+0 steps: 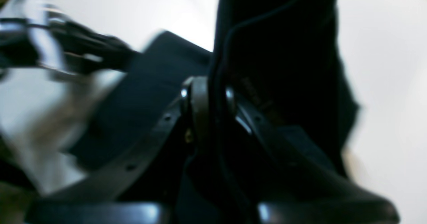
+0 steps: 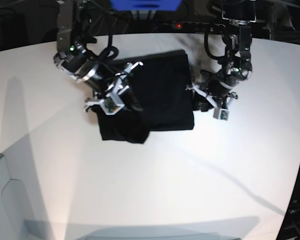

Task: Fold the T-shirt properly
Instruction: 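Lift the strip end with the right gripper and fold it over the stack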

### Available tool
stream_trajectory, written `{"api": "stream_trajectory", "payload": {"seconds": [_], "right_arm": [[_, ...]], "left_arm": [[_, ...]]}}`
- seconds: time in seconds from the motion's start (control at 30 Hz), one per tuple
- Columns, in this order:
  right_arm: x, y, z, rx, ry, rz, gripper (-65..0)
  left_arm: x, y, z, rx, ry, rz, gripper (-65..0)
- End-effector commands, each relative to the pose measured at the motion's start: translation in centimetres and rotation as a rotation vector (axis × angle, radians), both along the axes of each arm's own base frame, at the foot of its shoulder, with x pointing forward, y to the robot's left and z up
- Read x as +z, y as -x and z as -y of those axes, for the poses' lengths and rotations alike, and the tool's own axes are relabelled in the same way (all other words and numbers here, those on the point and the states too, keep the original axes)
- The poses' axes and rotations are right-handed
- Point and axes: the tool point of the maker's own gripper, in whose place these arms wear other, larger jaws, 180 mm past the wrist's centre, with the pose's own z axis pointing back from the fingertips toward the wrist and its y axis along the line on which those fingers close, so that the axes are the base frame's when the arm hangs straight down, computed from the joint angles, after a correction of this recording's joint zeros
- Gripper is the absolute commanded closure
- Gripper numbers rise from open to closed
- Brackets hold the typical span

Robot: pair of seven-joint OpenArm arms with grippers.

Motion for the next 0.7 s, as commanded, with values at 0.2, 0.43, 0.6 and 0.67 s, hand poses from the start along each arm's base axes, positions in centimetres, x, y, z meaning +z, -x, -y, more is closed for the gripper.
{"api": "stream_trajectory", "payload": {"seconds": [0.2,0.43,0.6,0.67], "right_arm": [[0.3,-0.7,-6.3,0.150,-0.105,0.000,0.0],[-2.9,-1.4,-9.9,0.228,-0.121,-0.105,0.0],[-4.4,-2.3,-10.8,0.247,-0.117,-0.150,0.0],[-5.0,-2.5,-11.2,0.254,-0.114,-0.171,0.0]], "left_arm": [[0.8,-0.5,-0.3,0.005,-0.003,0.025,-17.6],[0.9,-0.5,-0.4,0.008,-0.004,0.029,-17.6],[0.9,-0.4,-0.4,0.007,-0.004,0.029,-17.6],[0.9,-0.3,-0.5,0.008,-0.006,0.027,-17.6]]}}
